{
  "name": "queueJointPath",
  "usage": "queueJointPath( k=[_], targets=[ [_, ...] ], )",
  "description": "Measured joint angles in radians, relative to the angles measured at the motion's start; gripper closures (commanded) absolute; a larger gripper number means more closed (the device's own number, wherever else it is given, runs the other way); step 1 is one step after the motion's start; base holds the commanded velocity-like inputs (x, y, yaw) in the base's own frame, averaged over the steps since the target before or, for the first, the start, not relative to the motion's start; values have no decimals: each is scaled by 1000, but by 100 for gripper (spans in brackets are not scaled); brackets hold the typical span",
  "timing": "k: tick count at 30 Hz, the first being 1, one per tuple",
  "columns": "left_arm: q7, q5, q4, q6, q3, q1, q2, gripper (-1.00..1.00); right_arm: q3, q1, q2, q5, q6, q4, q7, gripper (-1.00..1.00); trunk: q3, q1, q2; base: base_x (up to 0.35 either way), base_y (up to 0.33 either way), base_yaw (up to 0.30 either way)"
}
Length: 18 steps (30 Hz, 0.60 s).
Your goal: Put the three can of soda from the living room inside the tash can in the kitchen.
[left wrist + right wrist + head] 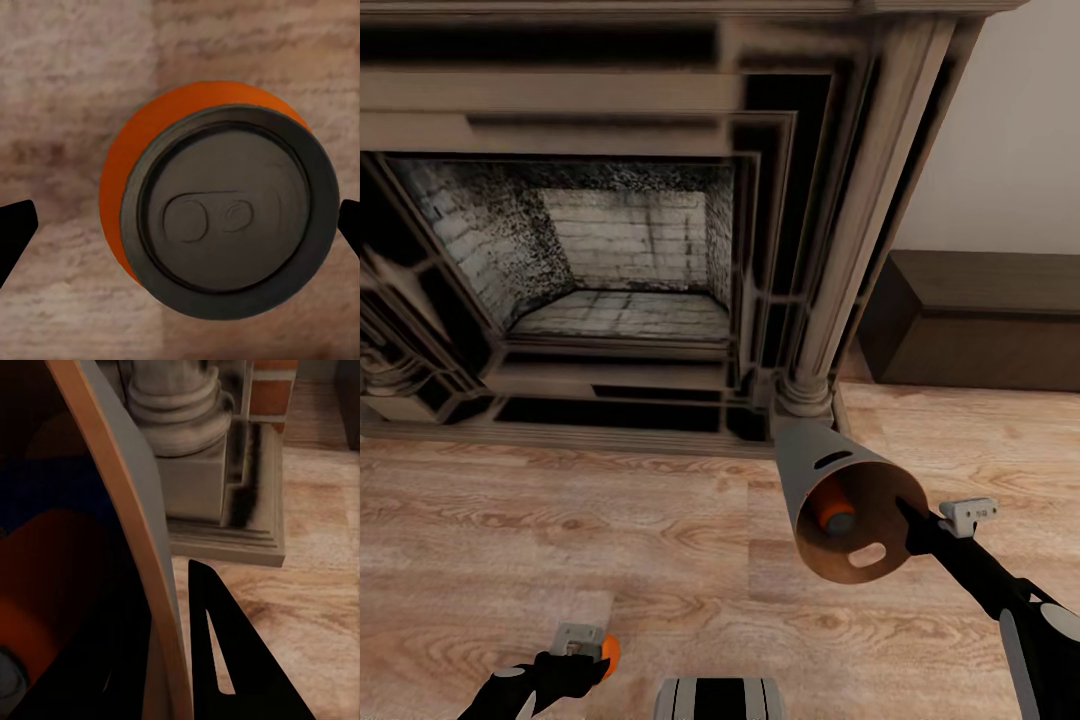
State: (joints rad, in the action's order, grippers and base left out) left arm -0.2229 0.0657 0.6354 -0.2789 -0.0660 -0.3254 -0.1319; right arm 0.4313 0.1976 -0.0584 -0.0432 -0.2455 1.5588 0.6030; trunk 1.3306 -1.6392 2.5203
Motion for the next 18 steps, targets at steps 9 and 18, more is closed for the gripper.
queueJointPath(
  k=[9,18],
  targets=[
    [-2,7,1,26,1,0,0,100,0,0,1,-2,0,0,32,100,0,0,0,0,0,0],
    [-1,-1,0,27,0,0,0,100,0,0,1,-2,0,0,35,100,-27,3,-2,0,0,0]
  ],
)
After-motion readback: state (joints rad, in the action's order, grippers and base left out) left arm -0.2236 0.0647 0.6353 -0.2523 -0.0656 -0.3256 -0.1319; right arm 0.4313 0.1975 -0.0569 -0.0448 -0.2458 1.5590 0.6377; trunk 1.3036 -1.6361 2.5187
